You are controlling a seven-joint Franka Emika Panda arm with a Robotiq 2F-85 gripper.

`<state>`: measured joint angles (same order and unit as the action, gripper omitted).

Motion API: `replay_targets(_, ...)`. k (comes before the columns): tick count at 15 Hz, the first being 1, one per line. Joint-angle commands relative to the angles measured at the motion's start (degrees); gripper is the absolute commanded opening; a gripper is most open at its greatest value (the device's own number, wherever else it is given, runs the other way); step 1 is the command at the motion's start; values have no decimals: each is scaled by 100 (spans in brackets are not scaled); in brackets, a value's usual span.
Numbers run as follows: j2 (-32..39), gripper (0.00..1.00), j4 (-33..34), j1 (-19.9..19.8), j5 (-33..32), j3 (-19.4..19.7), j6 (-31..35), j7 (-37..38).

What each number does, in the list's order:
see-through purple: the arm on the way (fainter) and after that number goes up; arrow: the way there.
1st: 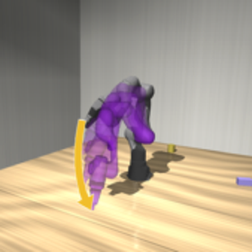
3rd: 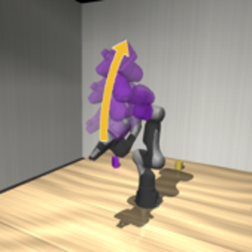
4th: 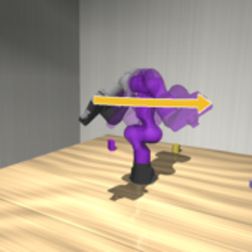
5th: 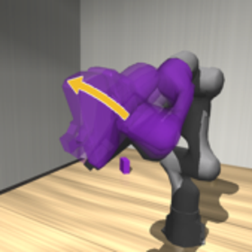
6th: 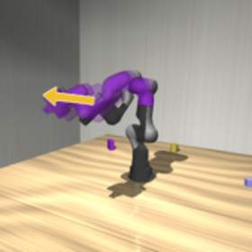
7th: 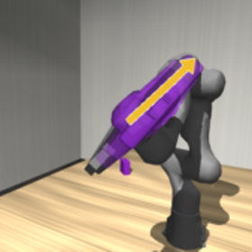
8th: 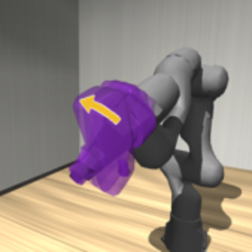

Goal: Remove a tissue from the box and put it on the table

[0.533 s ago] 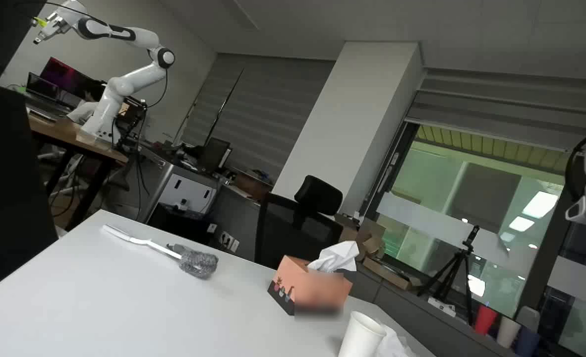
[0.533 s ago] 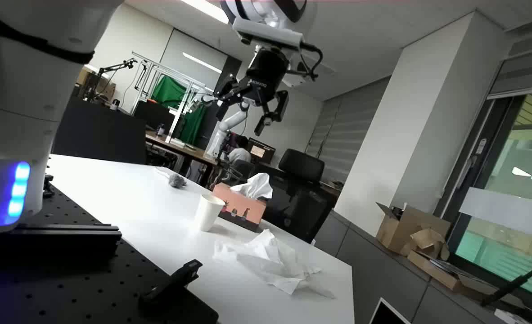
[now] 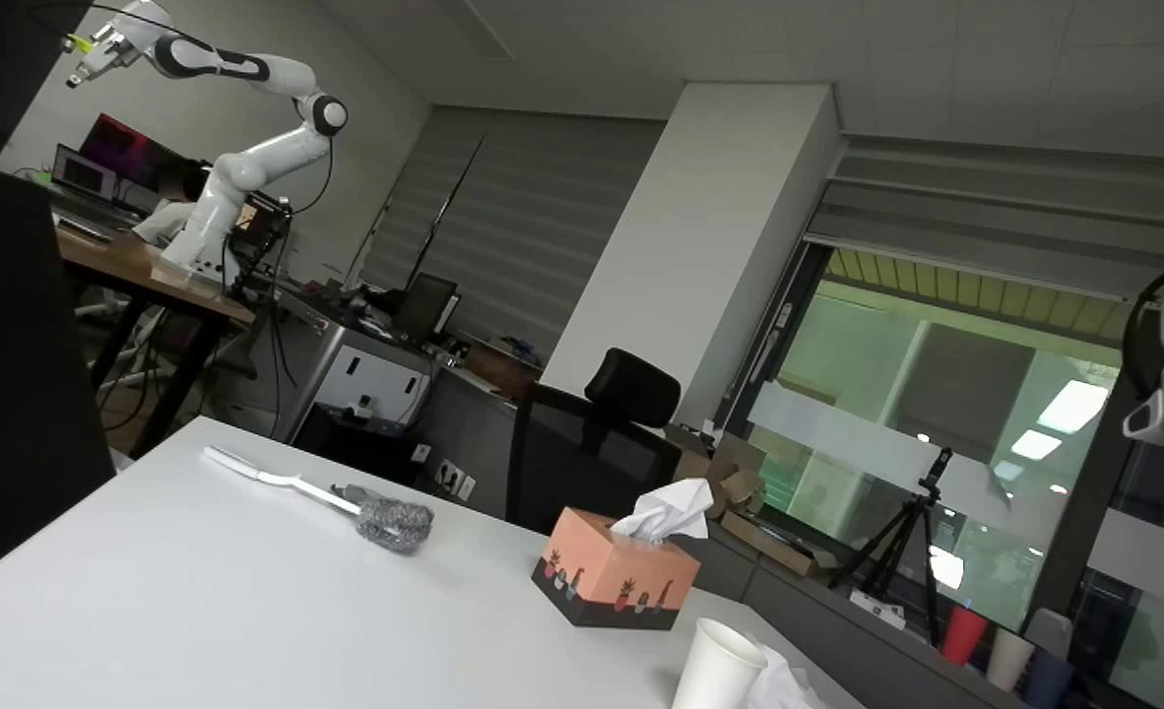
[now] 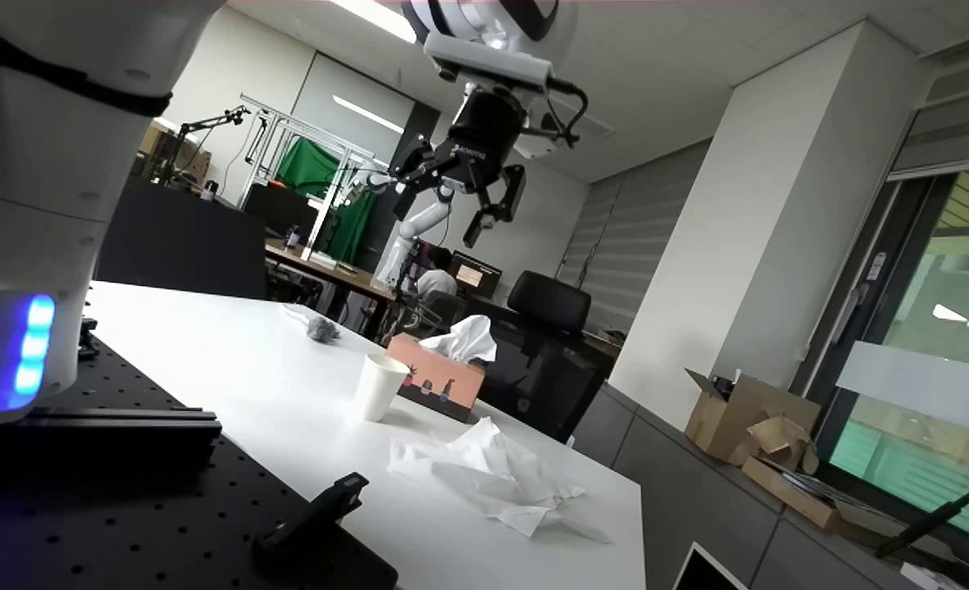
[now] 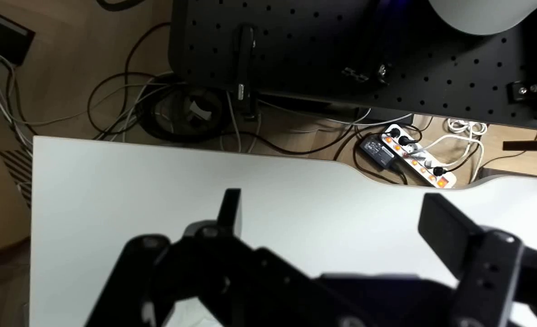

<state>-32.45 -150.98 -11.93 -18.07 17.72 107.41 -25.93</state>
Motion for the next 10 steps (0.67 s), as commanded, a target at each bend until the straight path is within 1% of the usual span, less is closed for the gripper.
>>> replay_targets(1,-1,100,9,-1,6,-6,-17,-1)
replay_targets(2,-1,100,9,-1,6,-6,-17,-1)
replay_targets(3,152,100,90,45,-14,18,121,-77)
replay_targets(6,999,100,609,159,112,31,821,49)
replay_targets(10,2295,100,1542,271,447,-96,1860,299)
